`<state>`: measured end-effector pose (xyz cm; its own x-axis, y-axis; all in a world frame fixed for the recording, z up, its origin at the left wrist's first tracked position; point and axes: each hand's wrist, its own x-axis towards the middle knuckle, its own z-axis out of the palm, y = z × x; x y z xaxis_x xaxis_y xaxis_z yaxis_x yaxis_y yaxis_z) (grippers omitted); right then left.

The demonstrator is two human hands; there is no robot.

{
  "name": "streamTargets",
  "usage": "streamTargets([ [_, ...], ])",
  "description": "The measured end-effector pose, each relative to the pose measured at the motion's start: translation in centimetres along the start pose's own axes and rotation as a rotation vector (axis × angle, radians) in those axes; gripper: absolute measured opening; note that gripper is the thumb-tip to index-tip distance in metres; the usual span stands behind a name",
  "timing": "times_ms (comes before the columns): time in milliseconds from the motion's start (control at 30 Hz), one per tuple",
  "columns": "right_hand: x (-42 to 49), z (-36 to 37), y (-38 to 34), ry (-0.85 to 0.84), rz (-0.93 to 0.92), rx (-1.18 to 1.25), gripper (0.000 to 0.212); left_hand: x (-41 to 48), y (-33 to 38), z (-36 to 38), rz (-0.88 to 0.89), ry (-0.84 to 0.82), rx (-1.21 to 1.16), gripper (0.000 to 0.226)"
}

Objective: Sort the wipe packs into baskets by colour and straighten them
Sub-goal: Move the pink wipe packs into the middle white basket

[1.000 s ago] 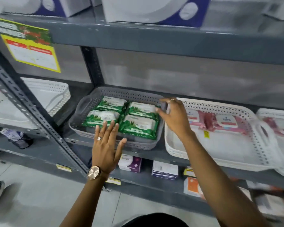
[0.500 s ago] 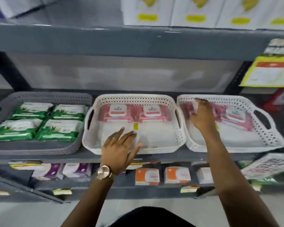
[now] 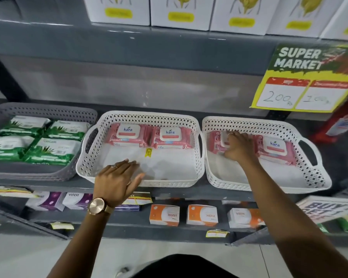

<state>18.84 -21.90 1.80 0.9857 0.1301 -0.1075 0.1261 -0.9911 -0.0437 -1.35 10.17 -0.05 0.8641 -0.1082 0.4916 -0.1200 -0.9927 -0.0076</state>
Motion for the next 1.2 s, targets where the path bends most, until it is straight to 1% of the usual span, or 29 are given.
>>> streamTargets([
  [67,-1.4,-0.1,-0.3,0.005,0.047,-0.014,0.081,-0.1,-0.2,-0.1,0.004,0.012,0.004,0.069],
  [133,-2.9,-0.2,-0.4,0.045,0.088,0.017,0.079,-0.2,-0.7,-0.2,-0.011,0.022,0.022,0.069],
  [200,-4.3,-0.3,-0.3,0.078,0.127,0.141,0.082,-0.5,-1.5,-0.2,-0.028,0.016,0.039,0.07],
  [267,-5.5,-0.6,-0.3,0.064,0.162,0.323,0.087,-0.8,-2.5,-0.2,-0.032,0.022,0.059,0.071],
  [333,-6.7,-1.1,-0.6,0.056,0.218,0.422,0.084,-1.2,-3.8,-0.3,-0.036,0.028,0.073,0.071],
  [367,-7.3,-1.5,-0.8,0.075,0.252,0.442,0.078,-1.4,-4.5,-0.4,-0.044,0.027,0.075,0.071],
  [433,-8.3,-2.8,-1.8,0.183,0.28,0.448,0.071,-1.8,-5.9,-0.6,-0.049,0.015,0.073,0.07],
  [533,-9.2,-5.4,-4.6,0.404,0.222,0.424,0.075,-2.3,-7.1,-0.8,-0.013,0.01,0.036,0.069],
  [600,-9.3,-6.8,-7.7,0.45,0.078,0.485,0.082,-2.4,-7.5,-0.7,0.029,0.022,0.008,0.066],
  [667,-9.0,-7.1,-11.9,0.387,-0.111,0.561,0.089,-2.7,-7.7,-0.7,0.041,0.025,-0.018,0.065],
  [733,-8.3,-6.3,-16.4,0.258,-0.249,0.533,0.092,-3.0,-7.9,-0.6,0.044,0.044,-0.033,0.062],
  [833,-7.2,-3.6,-22.3,0.099,-0.375,0.412,0.095,-3.5,-8.1,-0.4,0.055,0.081,-0.071,0.053],
  [933,-6.6,-0.7,-25.7,0.045,-0.478,0.276,0.098,-3.7,-8.3,-0.3,0.075,0.085,-0.116,0.044],
  [1000,-6.7,0.8,-26.9,0.029,-0.532,0.265,0.097,-3.7,-8.5,-0.4,0.093,0.076,-0.115,0.043],
  [1067,-6.8,1.5,-27.1,0.02,-0.548,0.317,0.094,-3.6,-8.5,-0.6,0.109,0.081,-0.108,0.043],
  [1200,-6.5,0.3,-25.9,0.003,-0.484,0.46,0.103,-3.4,-8.0,-0.9,0.078,0.075,-0.078,0.043],
])
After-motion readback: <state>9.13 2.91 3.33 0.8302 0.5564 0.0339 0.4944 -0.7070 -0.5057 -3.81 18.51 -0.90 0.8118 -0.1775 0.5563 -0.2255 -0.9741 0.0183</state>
